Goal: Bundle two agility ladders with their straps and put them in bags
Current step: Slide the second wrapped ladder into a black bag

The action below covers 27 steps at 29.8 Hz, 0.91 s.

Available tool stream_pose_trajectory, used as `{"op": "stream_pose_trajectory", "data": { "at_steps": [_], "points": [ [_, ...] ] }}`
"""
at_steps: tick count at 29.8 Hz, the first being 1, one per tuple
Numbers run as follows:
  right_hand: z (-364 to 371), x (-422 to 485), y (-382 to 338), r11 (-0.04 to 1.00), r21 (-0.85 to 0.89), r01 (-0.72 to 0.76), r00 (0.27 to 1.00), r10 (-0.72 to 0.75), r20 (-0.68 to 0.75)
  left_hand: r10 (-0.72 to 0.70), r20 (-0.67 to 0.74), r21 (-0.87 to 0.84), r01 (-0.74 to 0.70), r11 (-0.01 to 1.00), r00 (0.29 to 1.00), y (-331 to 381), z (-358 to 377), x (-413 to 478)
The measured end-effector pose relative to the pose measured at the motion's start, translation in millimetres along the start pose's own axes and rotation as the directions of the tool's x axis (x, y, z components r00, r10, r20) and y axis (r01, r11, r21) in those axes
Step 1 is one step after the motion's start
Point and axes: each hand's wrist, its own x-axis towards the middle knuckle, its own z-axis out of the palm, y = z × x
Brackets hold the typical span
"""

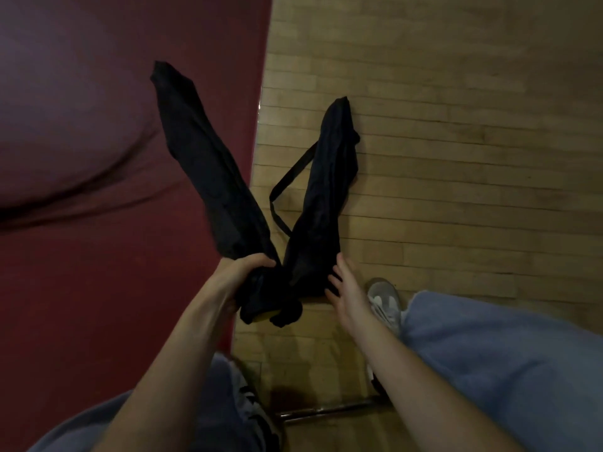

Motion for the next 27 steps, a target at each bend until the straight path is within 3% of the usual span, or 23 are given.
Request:
{"op": "stream_pose_trajectory", "data": {
  "at_steps": [3, 8, 12, 14, 23, 25, 27],
  "points": [
    [-2, 37, 3, 0.998, -0.043, -0.037, 0.997, 0.034, -0.067, -0.054, -0.029, 0.045, 0.055, 0.997, 0.998, -16, 6, 42],
    [9, 87, 18, 0.948, -0.299, -0.110, 0.985, 0.064, -0.160, -0.118, -0.015, 0.121, 0.119, 0.986, 0.993, -41, 8, 101],
    [24, 122, 33, 0.735, -0.667, -0.118, 0.965, -0.074, -0.252, -0.107, -0.068, 0.183, 0.118, 0.976, 0.992, -68, -3, 131],
    [38, 141, 49, 0.637, -0.763, -0.108, 0.953, -0.152, -0.262, -0.131, -0.090, 0.198, 0.147, 0.969, 0.987, -81, -12, 143],
    [54, 184, 92, 0.375, -0.923, -0.084, 0.930, -0.304, -0.208, -0.195, -0.098, 0.103, 0.205, 0.973, 0.976, -105, -15, 170],
    [46, 182, 98, 0.371, -0.926, -0.064, 0.898, -0.384, -0.216, -0.193, -0.082, 0.068, 0.198, 0.978, 0.978, -108, -9, 173],
    [34, 179, 102, 0.471, -0.881, -0.045, 0.868, -0.418, -0.268, -0.181, -0.070, 0.040, 0.184, 0.982, 0.981, -108, -2, 172]
  ]
}}
